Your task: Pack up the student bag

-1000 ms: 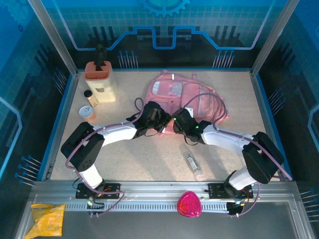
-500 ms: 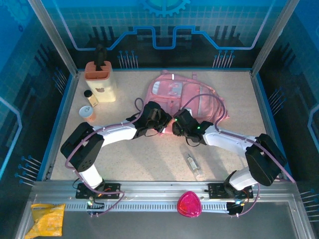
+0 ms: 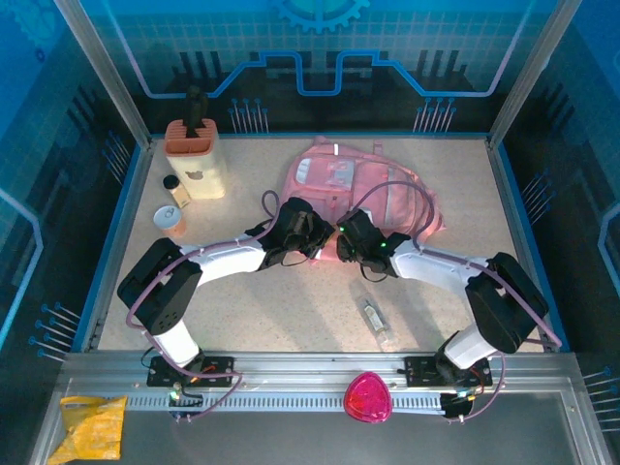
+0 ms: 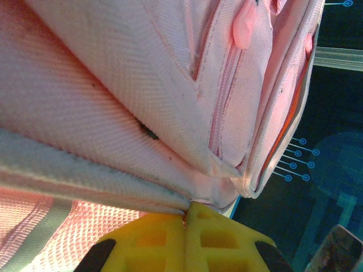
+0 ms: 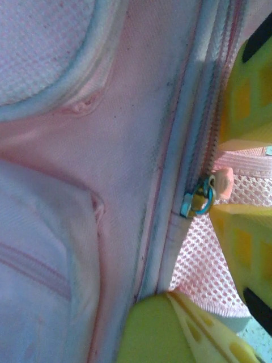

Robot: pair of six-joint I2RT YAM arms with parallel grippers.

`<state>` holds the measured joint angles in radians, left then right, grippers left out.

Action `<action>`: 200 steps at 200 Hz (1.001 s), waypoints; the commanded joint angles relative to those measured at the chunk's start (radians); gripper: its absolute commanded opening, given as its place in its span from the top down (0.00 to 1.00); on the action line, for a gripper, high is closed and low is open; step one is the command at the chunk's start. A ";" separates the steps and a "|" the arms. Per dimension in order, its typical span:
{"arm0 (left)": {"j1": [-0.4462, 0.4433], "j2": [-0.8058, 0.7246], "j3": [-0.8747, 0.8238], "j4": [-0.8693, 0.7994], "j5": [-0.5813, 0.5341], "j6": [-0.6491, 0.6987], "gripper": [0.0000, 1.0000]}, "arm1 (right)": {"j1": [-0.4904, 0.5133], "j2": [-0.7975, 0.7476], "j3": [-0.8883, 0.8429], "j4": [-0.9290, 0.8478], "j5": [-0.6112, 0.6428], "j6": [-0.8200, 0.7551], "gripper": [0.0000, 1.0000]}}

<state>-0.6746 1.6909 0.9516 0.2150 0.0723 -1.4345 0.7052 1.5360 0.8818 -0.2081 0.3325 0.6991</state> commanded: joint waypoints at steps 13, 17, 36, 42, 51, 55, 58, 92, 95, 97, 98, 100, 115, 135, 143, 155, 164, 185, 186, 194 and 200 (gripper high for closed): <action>-0.016 -0.051 0.033 0.012 0.017 0.034 1.00 | -0.026 0.032 0.018 0.054 -0.024 -0.011 0.64; -0.016 -0.052 0.034 0.011 0.017 0.036 1.00 | -0.026 0.036 0.016 0.067 -0.029 -0.014 0.64; -0.017 -0.053 0.035 0.012 0.013 0.037 1.00 | -0.030 0.053 0.018 0.105 -0.039 -0.042 0.76; -0.016 -0.053 0.035 0.012 0.014 0.038 1.00 | -0.029 0.053 0.023 0.102 -0.030 -0.045 0.77; -0.016 -0.053 0.035 0.010 0.016 0.036 1.00 | -0.029 0.049 0.023 0.105 -0.025 -0.052 0.77; -0.016 -0.053 0.035 0.009 0.018 0.036 1.00 | -0.029 0.045 0.022 0.108 -0.027 -0.057 0.77; -0.016 -0.052 0.035 0.009 0.017 0.037 1.00 | -0.028 0.041 0.020 0.112 -0.026 -0.059 0.76; -0.017 -0.053 0.036 0.006 0.005 0.051 1.00 | -0.027 0.001 0.003 0.110 -0.018 -0.071 0.79; -0.016 -0.051 0.036 0.004 0.003 0.052 1.00 | -0.028 -0.001 0.003 0.103 -0.015 -0.072 0.79; -0.016 -0.051 0.035 0.004 0.003 0.051 1.00 | -0.028 -0.001 0.003 0.099 -0.014 -0.072 0.80; -0.016 -0.051 0.035 0.004 0.004 0.051 1.00 | -0.028 -0.002 0.003 0.097 -0.013 -0.072 0.80; -0.015 -0.051 0.035 0.004 0.003 0.051 1.00 | -0.027 -0.004 0.003 0.093 -0.012 -0.072 0.80; -0.016 -0.048 0.034 0.006 0.003 0.051 1.00 | -0.028 -0.014 0.003 0.058 0.008 -0.067 0.81; -0.013 -0.045 0.036 0.001 0.002 0.055 1.00 | -0.029 -0.036 0.003 0.033 0.024 -0.071 0.80; -0.014 -0.043 0.035 0.002 0.000 0.056 1.00 | -0.029 -0.043 0.003 0.036 0.026 -0.077 0.78; -0.013 -0.041 0.035 0.002 -0.001 0.055 1.00 | -0.033 -0.042 0.003 0.045 0.015 -0.087 0.77; -0.013 -0.039 0.035 0.006 0.002 0.055 1.00 | -0.043 -0.030 0.003 0.047 -0.020 -0.099 0.78; -0.011 -0.034 0.039 0.006 0.006 0.054 1.00 | -0.046 -0.011 0.029 0.041 -0.050 -0.127 0.82; -0.012 -0.033 0.039 0.006 0.005 0.055 1.00 | -0.047 -0.011 0.029 0.041 -0.051 -0.129 0.82; -0.011 -0.031 0.039 0.006 0.005 0.056 1.00 | -0.046 -0.009 0.030 0.045 -0.054 -0.134 0.82; -0.010 -0.030 0.038 0.007 0.005 0.053 1.00 | -0.047 -0.006 0.028 0.052 -0.056 -0.136 0.82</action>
<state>-0.6746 1.6890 0.9527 0.2146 0.0647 -1.4078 0.6727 1.5223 0.8818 -0.1795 0.2901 0.6041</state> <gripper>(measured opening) 0.048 0.183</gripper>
